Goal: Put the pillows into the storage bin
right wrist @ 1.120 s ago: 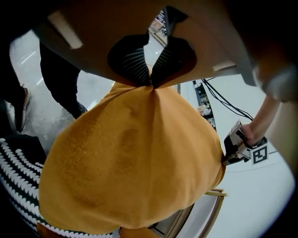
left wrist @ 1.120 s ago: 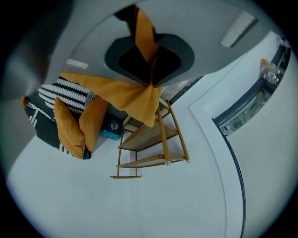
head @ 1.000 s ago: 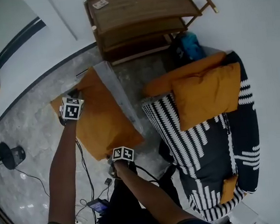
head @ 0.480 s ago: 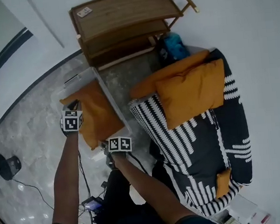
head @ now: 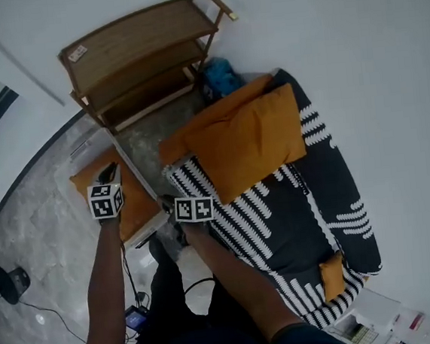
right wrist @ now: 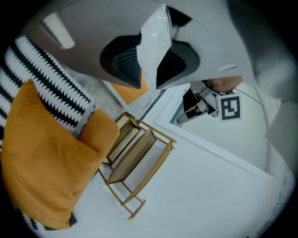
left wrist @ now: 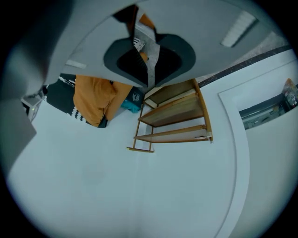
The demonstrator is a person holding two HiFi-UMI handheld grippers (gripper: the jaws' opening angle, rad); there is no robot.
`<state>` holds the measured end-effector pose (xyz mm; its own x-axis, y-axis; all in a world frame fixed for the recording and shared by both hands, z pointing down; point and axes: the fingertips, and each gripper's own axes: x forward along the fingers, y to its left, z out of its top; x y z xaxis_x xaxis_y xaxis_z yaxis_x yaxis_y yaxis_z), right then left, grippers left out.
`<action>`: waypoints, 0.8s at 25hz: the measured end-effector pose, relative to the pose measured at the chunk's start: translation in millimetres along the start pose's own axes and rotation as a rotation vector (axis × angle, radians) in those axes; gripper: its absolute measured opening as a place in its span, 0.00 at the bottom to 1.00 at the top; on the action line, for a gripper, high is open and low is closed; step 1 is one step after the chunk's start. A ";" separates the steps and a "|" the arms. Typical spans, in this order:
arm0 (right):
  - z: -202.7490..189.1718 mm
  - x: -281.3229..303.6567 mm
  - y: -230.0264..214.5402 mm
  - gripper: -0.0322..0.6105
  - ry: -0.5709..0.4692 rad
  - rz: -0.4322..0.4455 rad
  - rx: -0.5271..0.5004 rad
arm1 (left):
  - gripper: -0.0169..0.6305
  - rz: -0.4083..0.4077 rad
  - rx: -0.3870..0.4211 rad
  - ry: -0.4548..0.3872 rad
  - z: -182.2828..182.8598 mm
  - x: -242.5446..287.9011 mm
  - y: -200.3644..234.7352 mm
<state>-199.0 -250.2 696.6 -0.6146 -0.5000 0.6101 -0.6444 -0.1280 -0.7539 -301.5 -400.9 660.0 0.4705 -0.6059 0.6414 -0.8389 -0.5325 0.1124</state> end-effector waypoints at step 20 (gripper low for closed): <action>272.6 -299.4 -249.1 0.36 -0.270 -0.270 -0.303 | 0.19 -0.195 -0.368 0.064 -34.4 125.9 -295.8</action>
<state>269.6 -302.1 635.3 -0.2929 -0.6926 0.6592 -0.8929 -0.0486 -0.4477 -3.5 -299.4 733.6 0.6216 -0.4704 0.6263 -0.7833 -0.3800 0.4920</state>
